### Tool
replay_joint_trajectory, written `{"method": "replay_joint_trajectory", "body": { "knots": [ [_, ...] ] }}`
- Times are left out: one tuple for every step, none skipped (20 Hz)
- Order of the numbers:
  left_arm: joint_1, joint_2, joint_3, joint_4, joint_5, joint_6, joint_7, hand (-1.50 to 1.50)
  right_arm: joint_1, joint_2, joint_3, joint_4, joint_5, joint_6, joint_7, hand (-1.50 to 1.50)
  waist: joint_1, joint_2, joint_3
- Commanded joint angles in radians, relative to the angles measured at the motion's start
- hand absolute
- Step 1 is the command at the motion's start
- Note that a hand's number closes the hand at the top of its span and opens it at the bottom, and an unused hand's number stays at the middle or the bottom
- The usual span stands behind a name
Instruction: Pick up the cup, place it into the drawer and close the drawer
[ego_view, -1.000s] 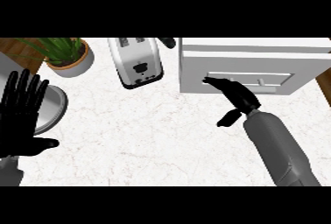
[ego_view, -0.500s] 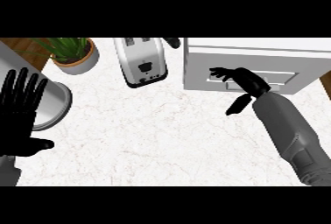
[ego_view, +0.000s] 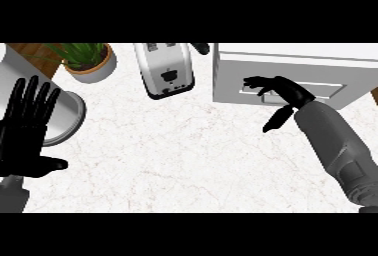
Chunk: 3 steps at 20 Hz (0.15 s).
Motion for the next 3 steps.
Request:
{"method": "replay_joint_trajectory", "body": {
  "knots": [
    [-0.028,-0.001,0.011,0.043,-0.016,-0.004,-0.010,-1.50,-0.084,-0.065,-0.019,0.052,0.014,-0.044,0.111,-1.50,0.008,0.030,0.002],
    [0.020,-0.008,-0.005,-0.016,-0.022,0.009,-0.006,-1.50,-0.063,-0.070,-0.017,0.059,0.016,-0.056,0.085,-1.50,0.021,0.025,0.003],
    [-0.021,0.000,0.017,0.022,-0.004,0.006,0.005,-1.50,-0.104,-0.094,-0.025,0.055,0.007,-0.021,0.095,-1.50,0.017,0.030,0.003]
  ]
}}
